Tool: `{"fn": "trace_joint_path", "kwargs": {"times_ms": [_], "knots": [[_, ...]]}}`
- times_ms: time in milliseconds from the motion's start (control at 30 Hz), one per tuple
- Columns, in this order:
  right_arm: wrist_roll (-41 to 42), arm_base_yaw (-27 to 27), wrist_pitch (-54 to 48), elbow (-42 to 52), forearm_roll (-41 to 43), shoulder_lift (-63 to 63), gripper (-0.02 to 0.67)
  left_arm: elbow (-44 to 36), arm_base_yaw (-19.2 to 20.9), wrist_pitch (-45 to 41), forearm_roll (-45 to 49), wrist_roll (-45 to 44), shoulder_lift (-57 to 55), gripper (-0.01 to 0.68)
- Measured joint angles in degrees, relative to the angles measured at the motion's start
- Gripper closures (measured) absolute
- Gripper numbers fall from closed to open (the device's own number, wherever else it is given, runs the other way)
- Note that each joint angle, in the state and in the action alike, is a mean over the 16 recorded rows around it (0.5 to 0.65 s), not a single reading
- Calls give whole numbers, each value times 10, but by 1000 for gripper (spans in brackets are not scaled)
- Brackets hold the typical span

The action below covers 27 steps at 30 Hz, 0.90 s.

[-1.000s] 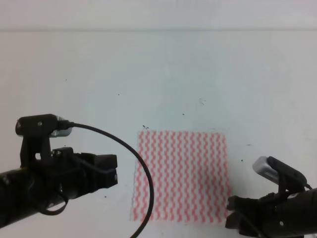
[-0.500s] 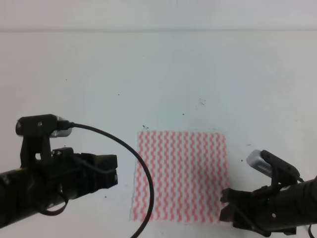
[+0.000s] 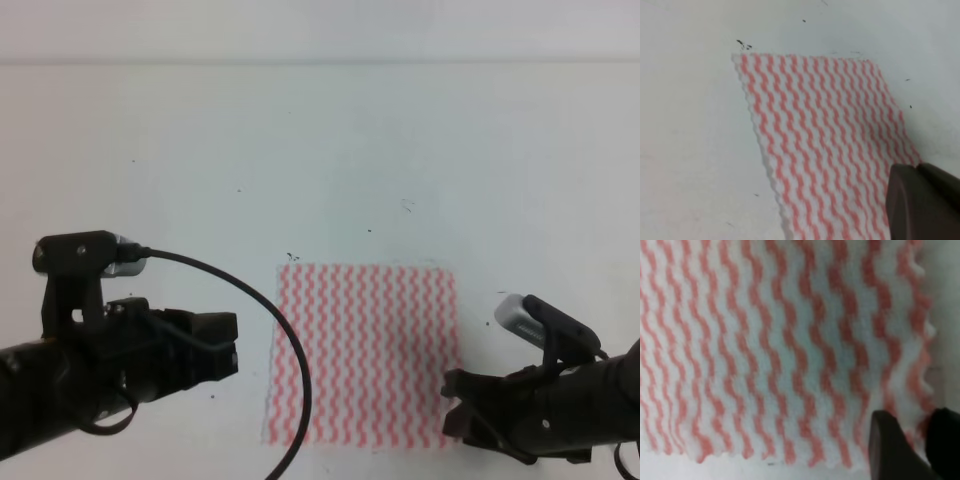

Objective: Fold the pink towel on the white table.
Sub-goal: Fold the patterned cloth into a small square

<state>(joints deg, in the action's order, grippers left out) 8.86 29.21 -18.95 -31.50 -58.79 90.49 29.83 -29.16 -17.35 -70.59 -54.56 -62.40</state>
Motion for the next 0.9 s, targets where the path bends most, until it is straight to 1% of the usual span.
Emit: {"fn": "trace_joint_path", "kwargs": {"times_ms": [133,567,700,900], "knots": [[1,0,1,-2,0,6,499,0,0,-1,0,0,0,677],[3,0,6,-2,20,8,643,0,0,-6,1,-6,-1,677],[4,0,6,0,26,-1,662,0,0,-6,2,-17,-1,677],[5,0,6,-7,32,-19,665,0,0,-6,2,-45,-5,677]]}}
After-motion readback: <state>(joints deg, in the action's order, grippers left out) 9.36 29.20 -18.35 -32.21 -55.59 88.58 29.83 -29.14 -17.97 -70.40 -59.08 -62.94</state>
